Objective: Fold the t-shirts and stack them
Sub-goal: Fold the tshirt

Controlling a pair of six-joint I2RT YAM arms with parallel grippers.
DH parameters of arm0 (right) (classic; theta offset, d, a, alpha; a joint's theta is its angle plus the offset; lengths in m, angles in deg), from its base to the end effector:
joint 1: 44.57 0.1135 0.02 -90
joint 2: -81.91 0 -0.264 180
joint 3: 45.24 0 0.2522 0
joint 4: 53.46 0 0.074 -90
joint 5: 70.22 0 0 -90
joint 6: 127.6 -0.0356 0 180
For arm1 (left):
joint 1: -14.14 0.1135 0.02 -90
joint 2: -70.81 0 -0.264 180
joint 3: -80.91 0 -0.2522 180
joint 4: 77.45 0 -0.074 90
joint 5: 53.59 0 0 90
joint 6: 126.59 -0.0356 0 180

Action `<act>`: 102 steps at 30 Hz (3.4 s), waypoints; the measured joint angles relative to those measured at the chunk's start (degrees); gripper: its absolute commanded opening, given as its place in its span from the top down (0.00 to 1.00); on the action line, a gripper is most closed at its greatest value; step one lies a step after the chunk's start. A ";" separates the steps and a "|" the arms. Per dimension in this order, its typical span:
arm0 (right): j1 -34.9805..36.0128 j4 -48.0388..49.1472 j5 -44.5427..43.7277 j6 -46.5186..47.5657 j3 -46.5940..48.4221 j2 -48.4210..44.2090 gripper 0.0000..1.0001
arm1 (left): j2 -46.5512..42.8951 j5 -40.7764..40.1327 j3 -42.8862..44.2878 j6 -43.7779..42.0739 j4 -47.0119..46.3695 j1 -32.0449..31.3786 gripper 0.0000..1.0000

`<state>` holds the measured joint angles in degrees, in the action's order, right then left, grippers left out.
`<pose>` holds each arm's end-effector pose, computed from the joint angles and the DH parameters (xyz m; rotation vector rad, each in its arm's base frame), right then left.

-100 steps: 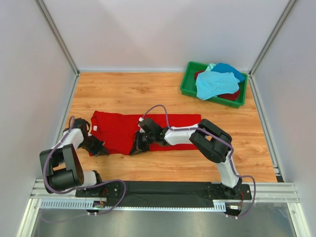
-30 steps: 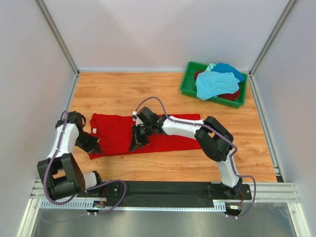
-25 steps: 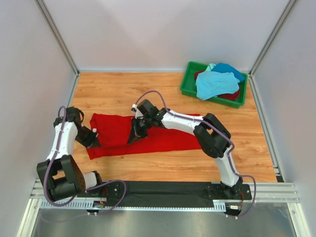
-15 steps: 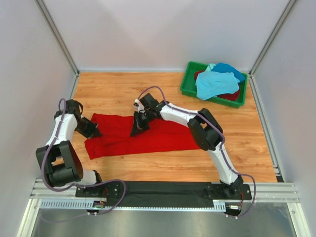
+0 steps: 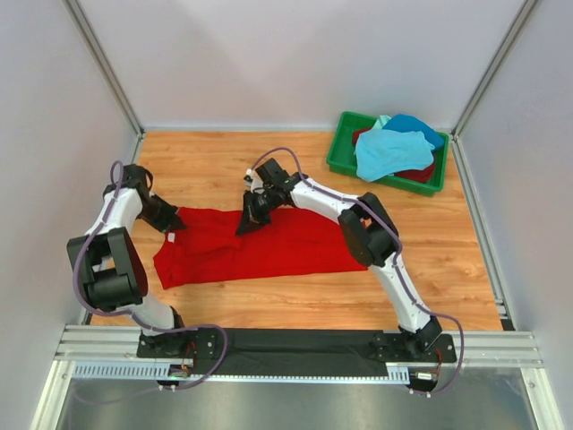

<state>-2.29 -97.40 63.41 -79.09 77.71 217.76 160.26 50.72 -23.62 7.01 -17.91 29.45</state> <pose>0.3607 0.3612 0.1576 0.3436 -2.7231 -1.3539 0.2849 0.0689 0.2125 -1.3752 2.5420 -0.4540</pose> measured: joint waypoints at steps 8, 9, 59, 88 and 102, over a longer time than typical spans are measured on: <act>-0.76 -1.66 0.83 0.02 7.82 5.53 0.82 | 5.84 -1.46 6.03 0.04 -0.22 -0.02 0.94; -0.90 -2.03 0.87 -0.02 8.68 6.08 0.79 | 6.56 -1.57 6.67 0.00 -0.24 -0.04 0.90; 1.57 -8.50 -2.10 15.78 2.60 5.03 0.72 | 8.52 -4.28 -3.78 -12.76 0.04 -2.16 0.88; -3.34 -30.10 -35.39 25.77 3.43 -10.69 0.21 | 10.05 -12.72 -1.75 5.73 2.25 -11.85 0.71; -5.64 -31.28 -39.36 28.02 -0.46 -12.87 0.18 | 38.07 -32.68 43.15 -8.24 11.85 -15.02 0.60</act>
<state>-7.93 -128.67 24.05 -51.07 77.25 204.88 198.34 18.04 19.53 -1.23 -6.06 14.43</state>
